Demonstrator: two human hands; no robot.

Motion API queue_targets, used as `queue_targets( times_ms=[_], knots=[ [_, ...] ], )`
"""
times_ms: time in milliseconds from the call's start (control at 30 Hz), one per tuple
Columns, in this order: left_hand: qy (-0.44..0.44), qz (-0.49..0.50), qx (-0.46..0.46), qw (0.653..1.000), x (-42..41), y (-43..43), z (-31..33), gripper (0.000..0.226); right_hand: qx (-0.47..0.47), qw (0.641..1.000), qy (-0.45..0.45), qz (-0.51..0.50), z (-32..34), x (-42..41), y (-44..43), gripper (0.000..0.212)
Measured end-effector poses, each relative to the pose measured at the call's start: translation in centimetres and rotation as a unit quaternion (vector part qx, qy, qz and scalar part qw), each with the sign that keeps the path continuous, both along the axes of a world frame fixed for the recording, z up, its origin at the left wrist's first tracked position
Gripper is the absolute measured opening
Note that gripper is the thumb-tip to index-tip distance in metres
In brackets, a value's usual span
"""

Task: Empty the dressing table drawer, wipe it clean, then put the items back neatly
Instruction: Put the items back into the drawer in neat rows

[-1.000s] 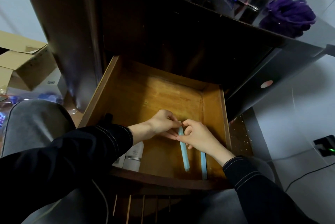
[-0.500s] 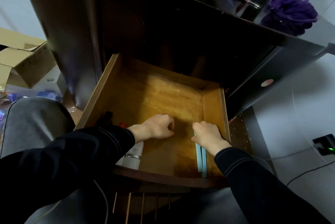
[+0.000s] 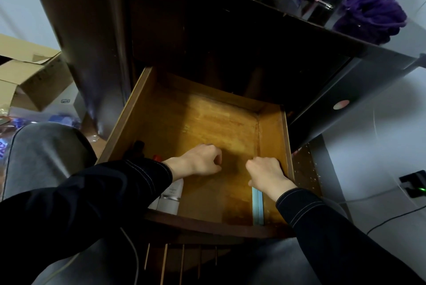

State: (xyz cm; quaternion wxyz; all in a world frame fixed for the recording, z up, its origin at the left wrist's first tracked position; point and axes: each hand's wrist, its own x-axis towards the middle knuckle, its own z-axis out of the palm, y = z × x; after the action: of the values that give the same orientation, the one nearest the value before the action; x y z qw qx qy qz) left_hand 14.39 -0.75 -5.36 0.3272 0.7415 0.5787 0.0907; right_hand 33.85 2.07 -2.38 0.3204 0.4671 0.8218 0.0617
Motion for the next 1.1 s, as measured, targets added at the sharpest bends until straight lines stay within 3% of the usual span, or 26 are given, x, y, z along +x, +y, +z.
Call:
queue_targets(
  times_ms=[167, 633, 900, 1000, 1100],
  knots=[
    [0.005, -0.001, -0.001, 1.0, 0.0, 0.0, 0.0, 0.02, 0.004, 1.0, -0.008, 0.011, -0.3, 0.4, -0.6, 0.026],
    [0.006, 0.002, 0.001, 1.0, 0.0, 0.0, 0.0, 0.022, 0.016, 0.999, -0.034, 0.014, -1.0, 0.6, -1.0, 0.023],
    [0.159, -0.068, 0.046, 0.984, -0.2, -0.6, -0.4, 0.041, 0.017, 1.0, -0.012, 0.005, -0.7, 0.5, -1.3, 0.027],
    [0.203, -0.09, 0.063, 0.973, -0.1, -0.7, -0.4, 0.047, 0.012, 0.999, 0.043, -0.012, 0.2, 0.3, -1.3, 0.026],
    [0.221, -0.104, 0.067, 0.967, -0.3, -0.9, -0.2, 0.056, -0.003, 0.987, 0.154, -0.054, 2.1, 0.3, -1.1, 0.035]
  ],
)
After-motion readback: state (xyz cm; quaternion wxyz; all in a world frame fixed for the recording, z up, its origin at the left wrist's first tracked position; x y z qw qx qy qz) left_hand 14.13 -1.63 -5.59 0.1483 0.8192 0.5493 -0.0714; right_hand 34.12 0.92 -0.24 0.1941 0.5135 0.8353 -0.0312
